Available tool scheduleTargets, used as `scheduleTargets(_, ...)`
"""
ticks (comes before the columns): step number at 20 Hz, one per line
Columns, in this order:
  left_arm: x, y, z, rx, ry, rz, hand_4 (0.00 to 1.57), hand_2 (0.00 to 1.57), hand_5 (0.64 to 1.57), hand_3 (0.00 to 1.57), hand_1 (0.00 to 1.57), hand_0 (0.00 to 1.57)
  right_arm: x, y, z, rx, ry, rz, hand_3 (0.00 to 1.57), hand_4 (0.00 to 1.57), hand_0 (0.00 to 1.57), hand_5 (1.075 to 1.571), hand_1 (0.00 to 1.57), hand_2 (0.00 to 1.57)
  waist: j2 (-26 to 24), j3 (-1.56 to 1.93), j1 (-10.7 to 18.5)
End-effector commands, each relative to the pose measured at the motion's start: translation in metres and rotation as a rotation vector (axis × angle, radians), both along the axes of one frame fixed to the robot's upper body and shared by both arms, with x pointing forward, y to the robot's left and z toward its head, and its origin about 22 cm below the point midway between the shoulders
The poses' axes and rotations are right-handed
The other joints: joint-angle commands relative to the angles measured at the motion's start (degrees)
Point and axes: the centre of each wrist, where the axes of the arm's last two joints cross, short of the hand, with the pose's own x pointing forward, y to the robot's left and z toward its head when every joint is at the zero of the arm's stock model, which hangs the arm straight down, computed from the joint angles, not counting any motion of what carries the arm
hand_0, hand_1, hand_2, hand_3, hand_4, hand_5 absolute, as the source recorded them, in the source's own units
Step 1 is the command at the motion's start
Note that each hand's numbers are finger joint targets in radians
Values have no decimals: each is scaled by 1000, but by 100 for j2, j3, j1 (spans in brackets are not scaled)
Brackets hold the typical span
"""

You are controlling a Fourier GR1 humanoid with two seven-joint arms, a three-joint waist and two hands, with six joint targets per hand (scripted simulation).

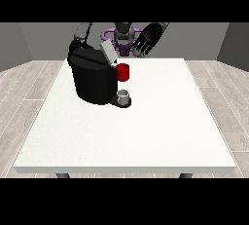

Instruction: Insert the coffee pod into the coffee machine and close the lid

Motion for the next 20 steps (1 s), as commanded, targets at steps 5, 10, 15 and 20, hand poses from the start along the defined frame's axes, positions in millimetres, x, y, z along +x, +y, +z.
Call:
scheduleTargets(5,10,-10,55,-44,-54,46,470,1265,1571,1256,1216,1216,4,13,14,-33,-44,35,0,37,0,1571,0,0,229,1,-420)
scheduleTargets(10,9,16,78,-15,-123,64,479,1299,1571,1249,1247,1247,17,-10,35,11,-135,17,0,186,0,1571,0,0,763,1,-495)
scheduleTargets(15,9,29,110,-20,-178,90,478,1319,1571,1261,1290,1290,34,2,69,11,-167,10,0,60,0,1571,0,0,1111,-1,-698)
scheduleTargets(20,12,15,98,-19,-145,26,471,1266,1571,1227,1188,1188,35,5,64,-16,-146,-8,0,0,0,1571,0,0,1067,-1,-477)
